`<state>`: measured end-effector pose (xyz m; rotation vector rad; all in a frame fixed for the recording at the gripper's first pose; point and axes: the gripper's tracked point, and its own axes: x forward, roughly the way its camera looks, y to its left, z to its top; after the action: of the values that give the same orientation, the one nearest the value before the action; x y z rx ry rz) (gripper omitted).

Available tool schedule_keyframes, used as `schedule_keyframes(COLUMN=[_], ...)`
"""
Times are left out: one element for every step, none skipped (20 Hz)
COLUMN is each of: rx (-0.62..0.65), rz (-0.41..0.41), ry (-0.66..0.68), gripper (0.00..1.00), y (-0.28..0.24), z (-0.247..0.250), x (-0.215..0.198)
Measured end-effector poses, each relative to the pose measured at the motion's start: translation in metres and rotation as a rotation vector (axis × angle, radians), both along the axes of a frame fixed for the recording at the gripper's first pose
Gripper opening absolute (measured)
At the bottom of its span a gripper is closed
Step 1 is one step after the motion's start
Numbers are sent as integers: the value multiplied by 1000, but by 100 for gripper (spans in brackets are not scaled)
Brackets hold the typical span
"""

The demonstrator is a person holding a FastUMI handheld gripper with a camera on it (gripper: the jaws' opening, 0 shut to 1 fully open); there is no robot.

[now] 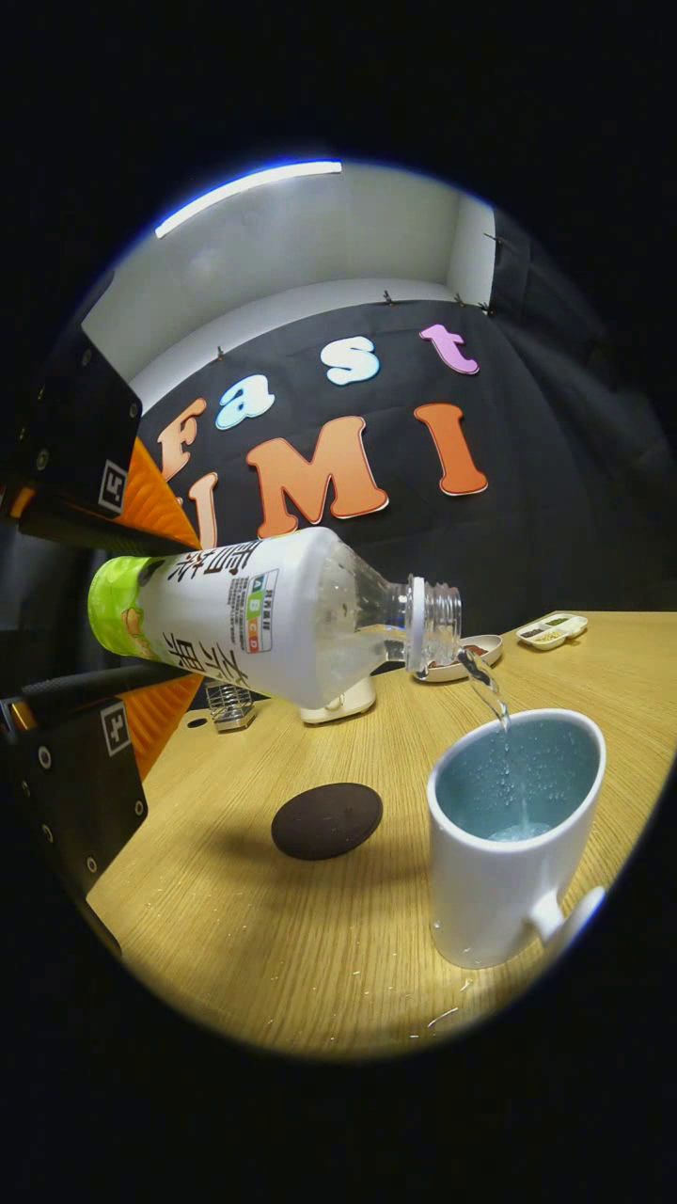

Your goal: Take the bottle from table, then pour the juice into the cup, finally place the bottle on the coaster

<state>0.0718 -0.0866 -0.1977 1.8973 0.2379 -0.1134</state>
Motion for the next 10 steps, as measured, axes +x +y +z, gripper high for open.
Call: schedule_keyframes(rx=[6,6,5,12,24,35,43,46,50,56], rz=[0,1,8,10,6,4,1,1,-3,-5], ry=[3,9,18,23,19,13,12,11,10,8], gripper=[58,58,58,58,58,58,58,58,58,58], y=[0,-1,1,1,-2,-4,-5,-6,-7,-9], z=[1,1,0,-1,2,5,7,7,8,8], x=[0,1,1,2,1,2,2,3,2,3])
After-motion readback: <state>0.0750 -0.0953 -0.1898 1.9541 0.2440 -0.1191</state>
